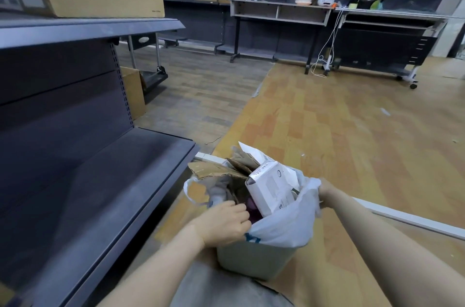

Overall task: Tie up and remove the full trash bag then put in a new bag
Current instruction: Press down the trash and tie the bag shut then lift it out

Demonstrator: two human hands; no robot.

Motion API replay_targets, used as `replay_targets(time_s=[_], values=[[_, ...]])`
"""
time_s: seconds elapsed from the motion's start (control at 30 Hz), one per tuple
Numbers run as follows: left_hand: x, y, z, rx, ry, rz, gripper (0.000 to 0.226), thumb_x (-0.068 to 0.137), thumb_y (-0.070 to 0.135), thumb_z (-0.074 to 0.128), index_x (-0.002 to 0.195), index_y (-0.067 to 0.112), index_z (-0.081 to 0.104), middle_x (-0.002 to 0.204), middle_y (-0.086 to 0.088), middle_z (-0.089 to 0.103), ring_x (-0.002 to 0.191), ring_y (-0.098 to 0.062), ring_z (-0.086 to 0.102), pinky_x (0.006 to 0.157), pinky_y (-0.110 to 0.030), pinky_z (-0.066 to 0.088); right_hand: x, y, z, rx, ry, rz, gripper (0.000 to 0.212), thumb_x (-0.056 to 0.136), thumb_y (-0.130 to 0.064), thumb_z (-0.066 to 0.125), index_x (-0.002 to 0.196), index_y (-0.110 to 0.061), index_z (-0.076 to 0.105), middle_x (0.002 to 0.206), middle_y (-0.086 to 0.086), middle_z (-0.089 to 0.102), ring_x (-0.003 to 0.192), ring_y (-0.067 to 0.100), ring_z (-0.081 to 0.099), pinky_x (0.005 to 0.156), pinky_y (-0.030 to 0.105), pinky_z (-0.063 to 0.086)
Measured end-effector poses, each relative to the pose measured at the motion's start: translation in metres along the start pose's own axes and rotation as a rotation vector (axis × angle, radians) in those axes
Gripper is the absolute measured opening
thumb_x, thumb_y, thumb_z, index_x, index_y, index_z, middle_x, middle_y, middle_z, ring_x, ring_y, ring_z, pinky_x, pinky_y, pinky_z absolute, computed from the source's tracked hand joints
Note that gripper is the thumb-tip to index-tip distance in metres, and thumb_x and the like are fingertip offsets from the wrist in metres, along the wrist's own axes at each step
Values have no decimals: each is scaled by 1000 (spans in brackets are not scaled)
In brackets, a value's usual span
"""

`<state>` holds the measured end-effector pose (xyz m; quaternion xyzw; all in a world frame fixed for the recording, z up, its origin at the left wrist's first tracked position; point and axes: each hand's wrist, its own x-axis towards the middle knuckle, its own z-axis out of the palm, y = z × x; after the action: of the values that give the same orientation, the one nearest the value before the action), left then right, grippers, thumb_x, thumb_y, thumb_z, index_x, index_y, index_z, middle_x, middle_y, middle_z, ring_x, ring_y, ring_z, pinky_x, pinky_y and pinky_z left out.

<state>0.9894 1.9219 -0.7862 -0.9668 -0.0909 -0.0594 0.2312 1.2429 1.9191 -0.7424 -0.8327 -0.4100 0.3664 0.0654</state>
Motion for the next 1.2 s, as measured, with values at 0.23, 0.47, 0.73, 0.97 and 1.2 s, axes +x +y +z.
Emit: replay_targets(time_s=[0.23, 0.47, 0.73, 0.97, 1.2], values=[[-16, -8, -4, -12, -3, -22, 23, 54, 16, 74, 47, 23, 53, 46, 9, 52, 53, -12, 52, 50, -18, 41, -6, 25, -1, 290, 78, -34, 10, 84, -2, 53, 74, -3, 55, 64, 10, 57, 54, 22, 52, 48, 24, 48], [-39, -18, -9, -88, -6, -194, 12, 65, 29, 62, 55, 23, 60, 54, 8, 59, 57, -14, 57, 58, -22, 42, -31, 48, 4, 419, -206, -5, 20, 89, -9, 45, 73, -17, 54, 54, -5, 50, 44, 6, 48, 60, 25, 53], [-24, -8, -15, -84, -110, -177, 40, 28, 20, 92, 48, 22, 57, 45, 8, 53, 41, -10, 52, 36, -15, 37, -29, 37, -9, -56, 588, -181, 16, 88, -12, 43, 76, -13, 54, 74, 9, 58, 72, 31, 51, 63, 30, 39], [-33, -9, -17, -71, -135, -139, 43, 25, 27, 94, 50, 26, 59, 44, 10, 52, 40, -7, 51, 37, -14, 35, -44, 27, 20, -387, 579, -827, 29, 65, -6, 36, 90, -9, 51, 73, 11, 57, 64, 31, 44, 53, 33, 30], [-18, -4, -12, -31, -57, -67, 36, 34, 21, 90, 55, 24, 60, 49, 9, 54, 44, -9, 52, 35, -17, 37, -36, 7, 10, 352, 519, -659, 29, 84, -32, 43, 101, -12, 55, 93, 2, 64, 86, 24, 59, 79, 37, 44]])
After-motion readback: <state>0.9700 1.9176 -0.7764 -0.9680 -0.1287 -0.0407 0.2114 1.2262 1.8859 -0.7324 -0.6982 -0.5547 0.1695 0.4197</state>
